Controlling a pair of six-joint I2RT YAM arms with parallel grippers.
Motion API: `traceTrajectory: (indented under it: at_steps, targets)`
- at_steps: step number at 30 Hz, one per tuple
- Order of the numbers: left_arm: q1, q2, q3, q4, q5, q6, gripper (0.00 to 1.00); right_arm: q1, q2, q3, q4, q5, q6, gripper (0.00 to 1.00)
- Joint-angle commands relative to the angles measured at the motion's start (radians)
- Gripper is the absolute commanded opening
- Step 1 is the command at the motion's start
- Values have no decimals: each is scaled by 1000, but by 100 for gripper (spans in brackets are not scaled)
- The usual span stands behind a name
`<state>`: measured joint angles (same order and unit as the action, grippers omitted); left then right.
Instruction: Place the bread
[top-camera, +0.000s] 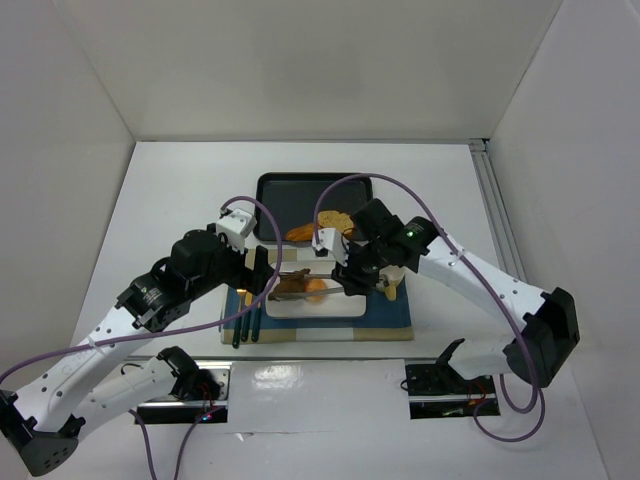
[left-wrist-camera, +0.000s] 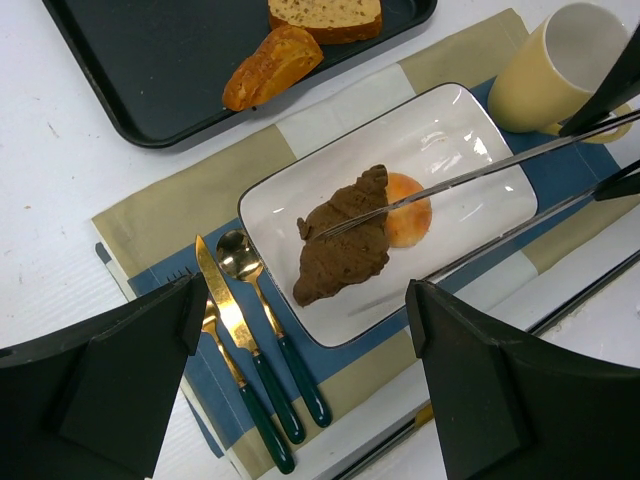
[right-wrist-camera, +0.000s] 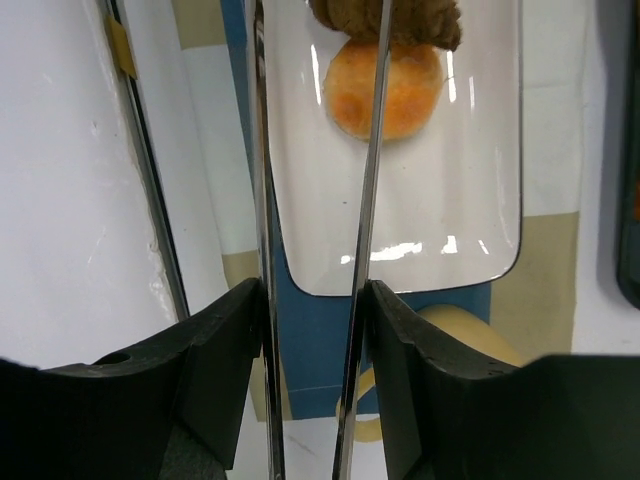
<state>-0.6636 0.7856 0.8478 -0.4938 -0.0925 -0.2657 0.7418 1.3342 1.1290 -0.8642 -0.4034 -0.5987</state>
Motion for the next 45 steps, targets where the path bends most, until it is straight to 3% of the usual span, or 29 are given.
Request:
traceTrajectory:
  at_steps: [1,8,14,18,23,29,32,38,45]
  targets:
    - [4,-8,-3,31,-9,-6,100,-9,-73,71,4,5,8,53]
    - [4,1,-3,31,-18,-6,100,-62,-142,117,-16,14,-10,53]
    - [4,1,-12,31,-27,-6,100,-185,-240,117,-4,-8,-21,53]
    - [4,10,-12,31,-27,-6,100,-336,-309,43,77,91,-32,50]
    - [4,10,-12,31,-27,-6,100,-637,-348,-119,298,196,-4,50]
    - [4,1,-12,31,-16,-6,100,-947,-209,-245,514,158,16,50]
    - [4,1,-12,40,-16,-6,100,-1015,-86,-267,565,158,39,50]
    - [4,32,-12,40,7,-6,100,-1039,117,-258,591,178,71,52]
    - [4,107,-12,40,34,-6,100,-1049,232,-221,453,163,39,65]
